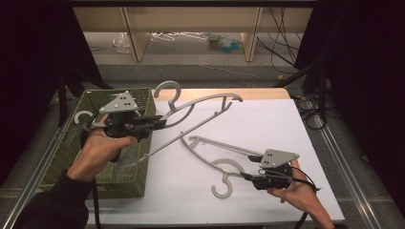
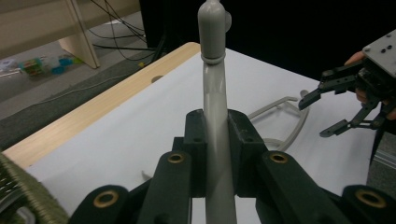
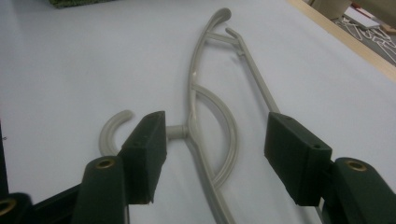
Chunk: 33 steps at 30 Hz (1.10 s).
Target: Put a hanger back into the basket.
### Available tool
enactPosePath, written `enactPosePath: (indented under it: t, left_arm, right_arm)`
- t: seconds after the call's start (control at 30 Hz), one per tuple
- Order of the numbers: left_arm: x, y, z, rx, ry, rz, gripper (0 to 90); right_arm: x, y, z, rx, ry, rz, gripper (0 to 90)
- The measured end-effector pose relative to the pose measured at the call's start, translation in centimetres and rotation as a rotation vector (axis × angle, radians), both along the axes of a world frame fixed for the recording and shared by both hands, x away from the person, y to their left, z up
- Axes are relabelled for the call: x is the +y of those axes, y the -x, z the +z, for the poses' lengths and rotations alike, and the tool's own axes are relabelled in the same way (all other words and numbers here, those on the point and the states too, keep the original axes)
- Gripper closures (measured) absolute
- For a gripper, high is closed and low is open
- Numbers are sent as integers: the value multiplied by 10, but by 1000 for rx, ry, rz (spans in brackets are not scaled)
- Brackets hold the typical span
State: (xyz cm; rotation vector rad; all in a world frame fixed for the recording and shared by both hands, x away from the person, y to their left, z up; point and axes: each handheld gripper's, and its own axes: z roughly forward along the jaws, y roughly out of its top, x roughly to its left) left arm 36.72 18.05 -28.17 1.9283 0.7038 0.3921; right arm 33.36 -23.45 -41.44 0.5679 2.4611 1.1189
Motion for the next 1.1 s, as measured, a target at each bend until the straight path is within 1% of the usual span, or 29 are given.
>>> enactPosePath:
  t: [0.03, 0.07, 0.1, 0.13, 0.2, 0.23, 0.3, 0.4, 0.53, 0.57, 0.67, 0.8, 0.83, 0.87, 0.9, 1.03, 1.07, 1.1]
  left_arm:
    - [0, 0, 0, 0, 0, 0, 789]
    - [8, -1, 1, 1, -3, 23, 789]
    - [13, -2, 2, 0, -1, 34, 789]
    - [13, -2, 2, 0, -1, 34, 789]
    - [23, -3, 3, -1, 3, 62, 789]
    - [31, -5, 3, -4, 10, 81, 788]
    - [41, -7, 4, -6, 15, 108, 789]
    - [56, -10, 5, -10, 23, 146, 788]
    - [76, -11, 6, -18, 52, 188, 789]
    - [81, -11, 6, -18, 58, 201, 789]
    - [97, -11, 6, -27, 52, 239, 788]
    - [116, -14, 0, -25, 39, 287, 788]
    - [116, -14, 0, -25, 39, 287, 788]
    - [126, -16, -5, -20, 38, 311, 788]
    - [132, -17, -8, -14, 34, 330, 788]
    - [148, -22, -15, -20, 5, 360, 788]
    - [152, -23, -18, -18, 10, 365, 788]
    - [152, -23, -18, -18, 10, 365, 788]
  right_arm:
    - [0, 0, 0, 10, 0, -6, 381]
    - [-1, 0, 0, 11, -4, -11, 369]
    - [0, 0, 0, 8, -9, -13, 356]
    - [0, 0, 0, 8, -9, -13, 356]
    - [0, -1, -1, 13, -23, -24, 302]
    - [0, -2, -2, 17, -29, -30, 267]
    - [0, -2, -2, 15, -33, -44, 243]
    - [0, -2, -2, 18, -35, -42, 245]
    - [0, -2, -2, 29, -24, -40, 247]
    - [0, -3, -3, 22, -26, -41, 248]
    - [0, -3, -3, 25, -26, -43, 252]
    - [0, -3, -3, 24, -26, -46, 252]
    - [0, -3, -3, 24, -26, -46, 252]
    - [0, -3, -3, 26, -25, -45, 252]
    - [0, -3, -2, 32, -21, -44, 252]
    - [0, -3, -4, 36, -16, -45, 253]
    - [1, -3, -4, 36, -16, -44, 254]
    - [1, -3, -4, 36, -16, -44, 255]
